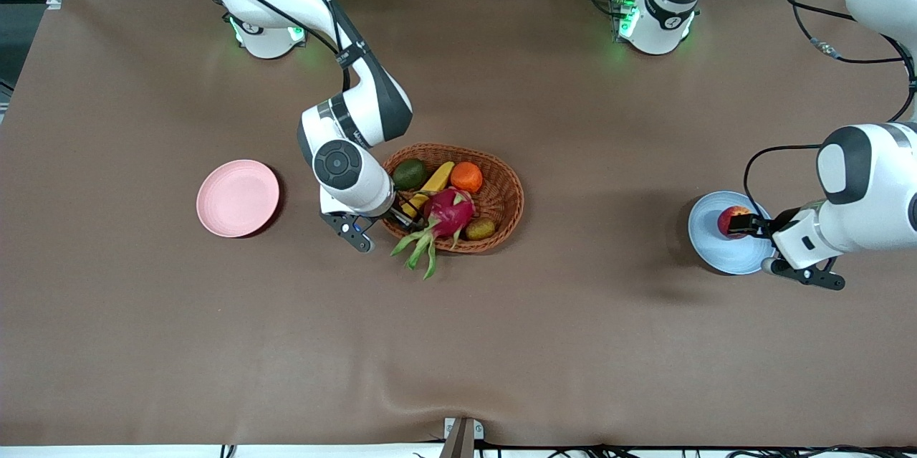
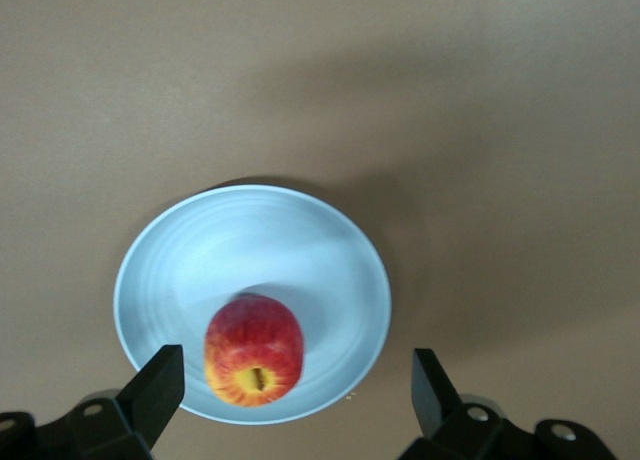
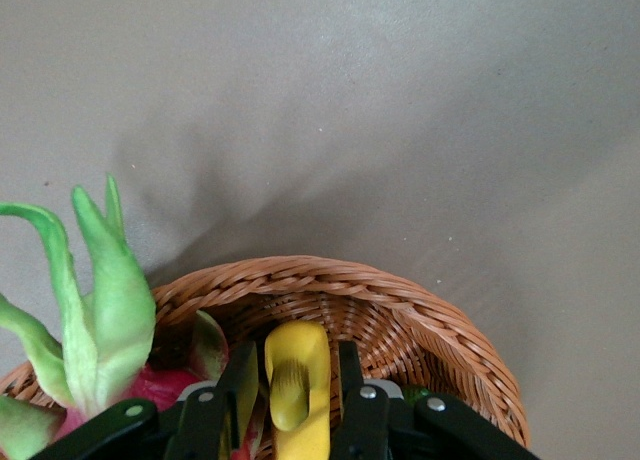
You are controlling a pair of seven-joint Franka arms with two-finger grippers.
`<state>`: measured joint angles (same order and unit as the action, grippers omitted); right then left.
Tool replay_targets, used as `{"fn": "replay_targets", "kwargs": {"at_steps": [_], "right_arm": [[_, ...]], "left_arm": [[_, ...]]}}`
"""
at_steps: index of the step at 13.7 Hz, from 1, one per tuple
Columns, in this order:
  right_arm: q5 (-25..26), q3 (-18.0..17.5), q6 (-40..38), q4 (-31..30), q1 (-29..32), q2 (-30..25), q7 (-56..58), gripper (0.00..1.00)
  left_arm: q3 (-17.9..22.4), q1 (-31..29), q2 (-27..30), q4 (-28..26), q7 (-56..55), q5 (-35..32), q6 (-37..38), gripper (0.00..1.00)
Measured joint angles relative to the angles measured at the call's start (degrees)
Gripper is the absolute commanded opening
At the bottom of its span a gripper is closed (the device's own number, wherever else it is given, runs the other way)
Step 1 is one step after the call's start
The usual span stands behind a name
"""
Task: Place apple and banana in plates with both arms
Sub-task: 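Lower the apple onto the blue plate while the right gripper grasps banana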
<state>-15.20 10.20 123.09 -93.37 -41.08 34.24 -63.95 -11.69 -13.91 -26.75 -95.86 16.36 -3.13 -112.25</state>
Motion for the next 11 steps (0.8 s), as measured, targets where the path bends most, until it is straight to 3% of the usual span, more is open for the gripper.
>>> {"fn": "replay_targets", "kwargs": {"at_steps": [4, 6, 7, 11], "right_arm": [[-0.1, 0.0, 0.1, 0.1, -0.3, 0.2, 0.0, 0.23], [-0.1, 0.0, 0.1, 0.1, -0.5, 0.3, 0.0, 0.04], [-0.1, 0.0, 0.1, 0.1, -0.6, 0.3, 0.0, 0.0], [-0.1, 0.0, 0.0, 0.5, -0.6, 0.3, 0.0, 0.0]], "left_arm": [[-2.4, 0.3, 2.1, 2.8, -2.8, 0.2, 4.5, 1.0], [-2.0, 0.8, 4.0, 3.5, -3.1, 1.4, 5.4, 1.0], [-0.8, 1.5, 5.0, 3.6, -3.1, 2.2, 5.6, 1.0], [7.8, 8.3, 8.4, 3.7, -3.0, 4.3, 5.6, 1.0]]}}
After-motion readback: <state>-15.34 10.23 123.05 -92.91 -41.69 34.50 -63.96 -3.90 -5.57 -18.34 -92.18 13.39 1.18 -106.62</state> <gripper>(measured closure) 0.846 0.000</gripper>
